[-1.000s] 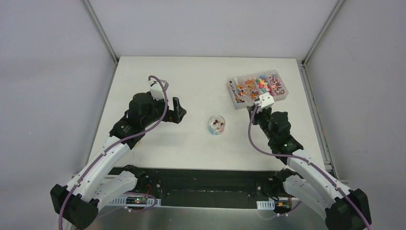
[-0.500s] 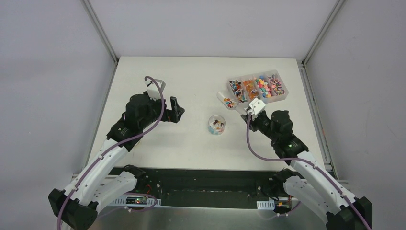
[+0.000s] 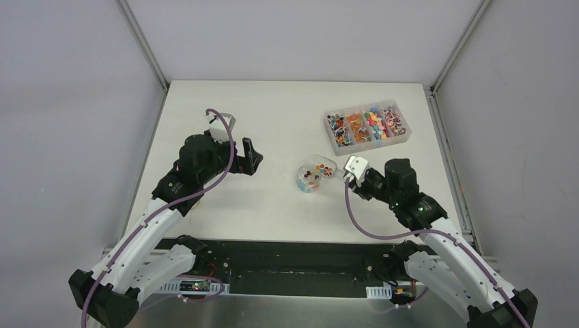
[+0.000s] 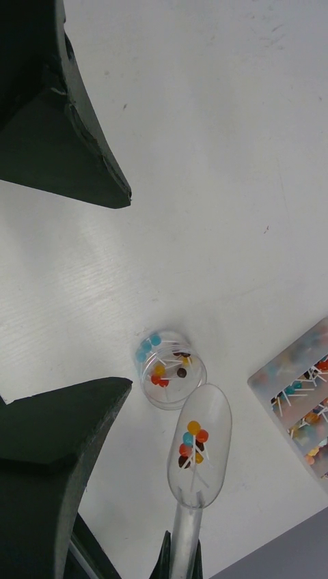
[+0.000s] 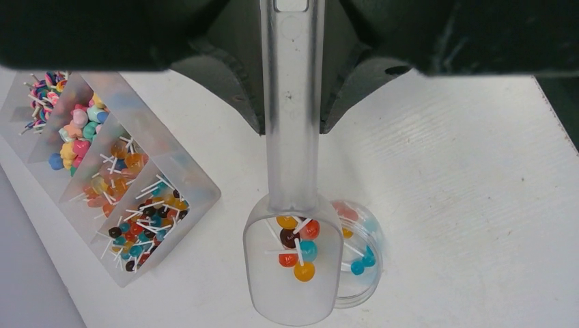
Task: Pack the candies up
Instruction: Place the fake candies in the packing bottle.
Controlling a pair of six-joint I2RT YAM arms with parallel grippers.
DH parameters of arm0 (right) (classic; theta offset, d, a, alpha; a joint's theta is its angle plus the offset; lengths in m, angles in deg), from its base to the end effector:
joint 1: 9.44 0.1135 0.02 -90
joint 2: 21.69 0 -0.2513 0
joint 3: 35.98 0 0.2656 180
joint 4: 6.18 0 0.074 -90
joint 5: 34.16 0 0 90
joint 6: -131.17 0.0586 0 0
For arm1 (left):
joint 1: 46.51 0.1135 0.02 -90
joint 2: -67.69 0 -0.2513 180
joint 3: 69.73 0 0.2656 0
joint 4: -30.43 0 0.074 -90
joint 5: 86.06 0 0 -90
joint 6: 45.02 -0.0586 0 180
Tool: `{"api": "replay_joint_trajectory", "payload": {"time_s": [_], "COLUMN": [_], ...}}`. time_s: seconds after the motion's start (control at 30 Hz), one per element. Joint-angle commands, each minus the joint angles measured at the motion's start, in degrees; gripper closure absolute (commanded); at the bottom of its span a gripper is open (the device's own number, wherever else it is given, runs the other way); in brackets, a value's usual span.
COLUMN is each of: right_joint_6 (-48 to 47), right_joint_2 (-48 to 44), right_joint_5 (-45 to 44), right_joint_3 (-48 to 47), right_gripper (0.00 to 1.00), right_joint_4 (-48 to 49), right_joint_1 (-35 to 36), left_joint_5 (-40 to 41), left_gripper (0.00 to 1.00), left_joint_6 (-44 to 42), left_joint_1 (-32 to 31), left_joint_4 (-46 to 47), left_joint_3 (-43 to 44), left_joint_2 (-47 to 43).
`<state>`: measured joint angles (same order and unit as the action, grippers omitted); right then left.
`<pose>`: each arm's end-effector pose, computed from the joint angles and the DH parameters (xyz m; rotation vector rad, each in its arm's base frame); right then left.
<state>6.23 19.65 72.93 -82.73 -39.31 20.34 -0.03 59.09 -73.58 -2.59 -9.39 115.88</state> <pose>0.1744 0.1197 0.2441 -1.2436 1.6179 0.2498 0.2082 -0.1110 0.3095 0.2694 1.9546 -0.5419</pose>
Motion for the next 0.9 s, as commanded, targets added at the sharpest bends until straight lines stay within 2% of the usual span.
{"api": "replay_joint_trajectory", "payload": {"time_s": [0.0, 0.33, 0.87], "right_joint_6": [-6.1, -10.2, -12.1], "right_joint_2": [-1.0, -0.3, 4.2], "right_joint_5": [2.0, 0.9, -2.2], "right_joint_3": [-5.9, -7.9, -11.1], "right_gripper": [1.0, 1.0, 1.0], "right_joint_4": [-6.2, -12.8, -14.2], "right_joint_1": [0.4, 1.2, 3.0], "left_joint_5": [0.3, 0.3, 0.5], "left_gripper": [0.01, 0.01, 0.01], "left_joint_6": [-0.6, -0.5, -0.6], "left_joint_1": [-0.7, -0.7, -0.7], "left_joint_4": [1.3, 1.3, 1.3], "left_joint_3": [0.2, 0.1, 0.0], "left_joint_2": [-1.0, -1.3, -1.8]}}
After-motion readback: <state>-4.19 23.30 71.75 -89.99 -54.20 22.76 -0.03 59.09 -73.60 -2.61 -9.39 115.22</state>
